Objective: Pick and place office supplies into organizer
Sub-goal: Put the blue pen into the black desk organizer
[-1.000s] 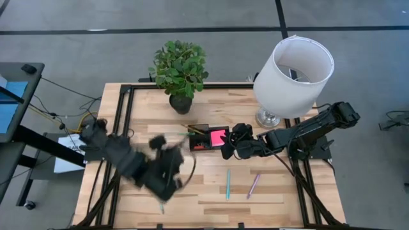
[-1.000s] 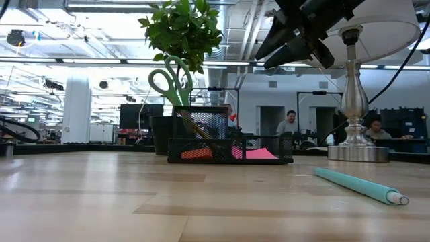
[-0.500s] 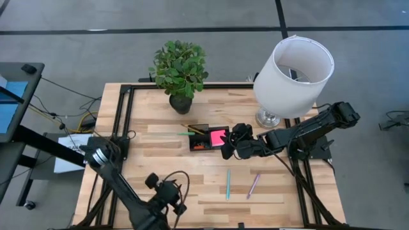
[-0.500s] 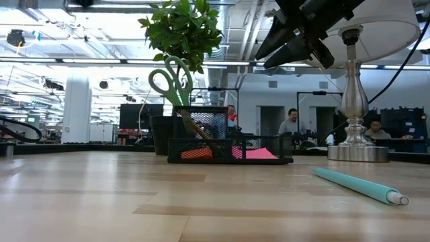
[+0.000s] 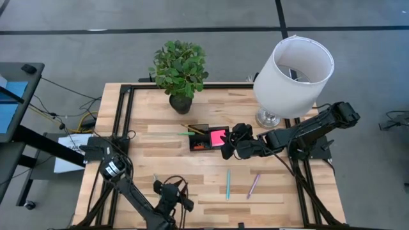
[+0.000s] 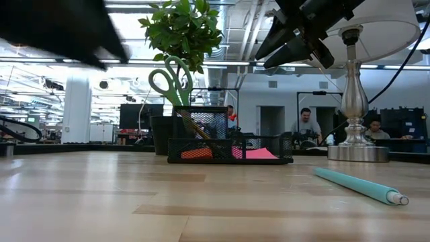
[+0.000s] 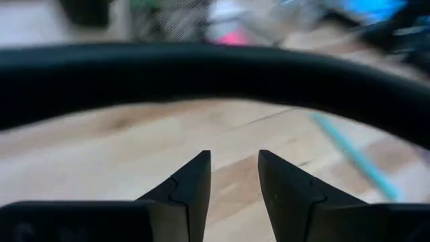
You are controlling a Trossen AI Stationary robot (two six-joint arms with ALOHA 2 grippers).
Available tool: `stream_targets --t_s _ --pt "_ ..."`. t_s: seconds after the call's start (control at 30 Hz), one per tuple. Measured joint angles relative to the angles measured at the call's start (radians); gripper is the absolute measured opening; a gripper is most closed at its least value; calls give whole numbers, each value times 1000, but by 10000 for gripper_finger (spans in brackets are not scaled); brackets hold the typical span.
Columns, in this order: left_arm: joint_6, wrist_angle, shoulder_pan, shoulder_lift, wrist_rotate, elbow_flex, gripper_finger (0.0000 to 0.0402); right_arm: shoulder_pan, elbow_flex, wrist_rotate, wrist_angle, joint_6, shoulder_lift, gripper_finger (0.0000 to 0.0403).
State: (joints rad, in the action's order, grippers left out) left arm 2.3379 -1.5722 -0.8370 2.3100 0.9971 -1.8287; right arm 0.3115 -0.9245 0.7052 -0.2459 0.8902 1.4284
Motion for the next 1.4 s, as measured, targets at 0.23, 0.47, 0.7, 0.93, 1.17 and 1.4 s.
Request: stream_targets --t_s 0.23,0.47,0.7,0.93,1.17,1.4 --pt "118 1 39 0 -481 -20 117 0 0 0 0 0 0 113" --pt "154 1 45 38 -390 -19 117 0 0 0 0 0 0 113" --pt "305 2 45 50 -491 -22 117 0 0 0 0 0 0 113" --pt "226 2 45 48 -503 -20 97 0 0 0 0 0 0 113" --pt "140 2 45 48 -398 -20 80 0 0 0 0 0 0 113" --pt "88 2 48 47 -223 -29 80 0 0 0 0 0 0 113"
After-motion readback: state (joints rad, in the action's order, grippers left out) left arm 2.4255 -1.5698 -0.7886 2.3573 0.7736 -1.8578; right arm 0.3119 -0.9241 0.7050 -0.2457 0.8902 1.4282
